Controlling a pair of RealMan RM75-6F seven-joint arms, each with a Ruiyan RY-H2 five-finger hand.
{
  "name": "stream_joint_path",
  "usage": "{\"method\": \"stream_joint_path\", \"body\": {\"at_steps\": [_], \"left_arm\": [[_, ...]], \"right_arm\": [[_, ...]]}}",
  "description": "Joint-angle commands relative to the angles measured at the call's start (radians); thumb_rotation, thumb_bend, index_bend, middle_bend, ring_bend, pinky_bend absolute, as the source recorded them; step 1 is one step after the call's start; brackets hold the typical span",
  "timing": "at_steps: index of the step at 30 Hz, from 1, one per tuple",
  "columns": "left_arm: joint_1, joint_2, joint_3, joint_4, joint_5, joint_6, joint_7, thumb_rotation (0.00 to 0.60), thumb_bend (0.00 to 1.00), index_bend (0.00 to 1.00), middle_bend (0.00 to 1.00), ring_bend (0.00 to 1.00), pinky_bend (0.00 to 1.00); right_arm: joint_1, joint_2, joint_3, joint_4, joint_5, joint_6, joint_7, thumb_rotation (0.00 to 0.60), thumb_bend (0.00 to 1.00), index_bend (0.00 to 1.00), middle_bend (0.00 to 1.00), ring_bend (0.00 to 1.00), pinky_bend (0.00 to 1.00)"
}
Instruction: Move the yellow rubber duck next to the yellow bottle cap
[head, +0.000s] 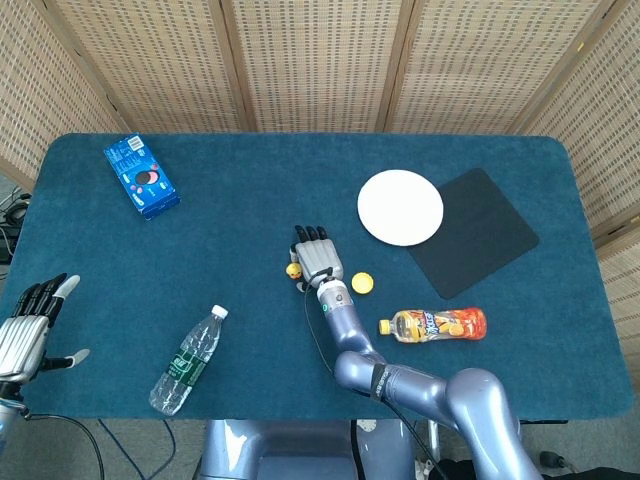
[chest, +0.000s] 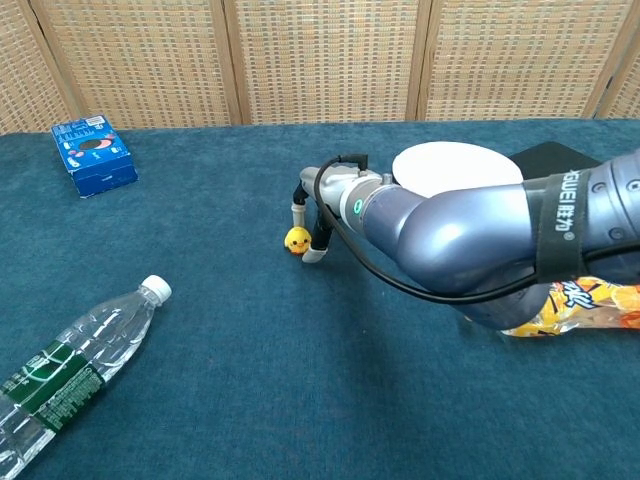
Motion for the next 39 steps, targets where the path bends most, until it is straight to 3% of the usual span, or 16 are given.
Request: {"method": "stream_joint_path", "body": {"at_steps": [1,12,21,31,39], "left_arm": [[0.0,0.0,0.001,-0.001,0.001,0.0,0.001,0.6,0.11,0.0,0.0,0.0,0.0],[-0.001,0.0,0.001,0.0,-0.001,-0.002,-0.001,0.6,0.12,0.0,0.0,0.0,0.0],[-0.003,0.0,0.003,-0.001,0.002,-0.004,-0.003,0.6,0.12,0.0,0.0,0.0,0.0],[0.001,0.003,0.006,-0.004,0.011,0.009,0.0,0.6,0.12,0.0,0.0,0.0,0.0],[0.008,0.006,0.01,-0.021,0.029,0.035,0.02,0.6,0.12,0.0,0.0,0.0,0.0]], "right_arm": [[0.002,-0.004,0.0,0.008,0.001,-0.007,0.001,0.6,0.2,0.42,0.04,0.0,0.05],[0.009,-0.017,-0.004,0.027,-0.007,-0.011,-0.004,0.6,0.21,0.48,0.05,0.0,0.06],[0.004,-0.001,-0.004,-0.02,-0.005,0.021,-0.028,0.6,0.22,0.51,0.06,0.0,0.06],[-0.024,0.067,-0.005,-0.146,-0.002,0.096,-0.068,0.6,0.22,0.52,0.06,0.0,0.06],[-0.115,0.204,-0.037,-0.345,0.0,0.194,-0.092,0.6,0.22,0.52,0.06,0.0,0.06]]}}
